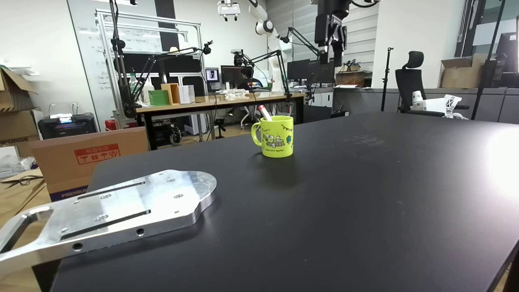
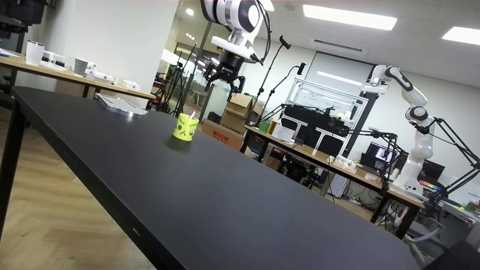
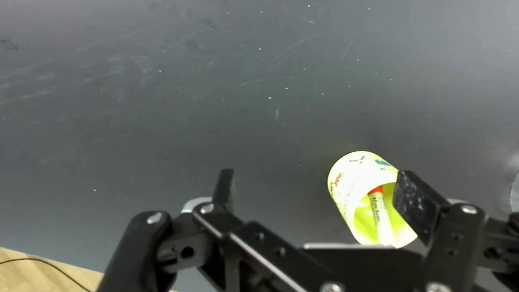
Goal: Remove the red marker from the yellow mug
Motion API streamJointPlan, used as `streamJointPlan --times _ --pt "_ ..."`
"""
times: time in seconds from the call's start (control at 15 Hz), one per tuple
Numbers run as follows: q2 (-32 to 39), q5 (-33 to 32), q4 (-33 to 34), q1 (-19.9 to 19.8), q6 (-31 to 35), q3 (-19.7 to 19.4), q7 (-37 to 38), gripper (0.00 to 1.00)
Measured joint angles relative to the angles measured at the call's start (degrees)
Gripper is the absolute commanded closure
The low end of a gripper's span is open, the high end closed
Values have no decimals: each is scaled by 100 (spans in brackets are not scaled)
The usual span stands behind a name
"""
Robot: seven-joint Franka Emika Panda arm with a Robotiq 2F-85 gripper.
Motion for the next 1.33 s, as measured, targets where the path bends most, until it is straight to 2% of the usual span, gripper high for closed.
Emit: streamJointPlan --times 0.47,1.33 --pt "1210 -87 1653 536 -999 177 -76 0" --pt "1347 -90 1904 551 -1016 174 -82 0"
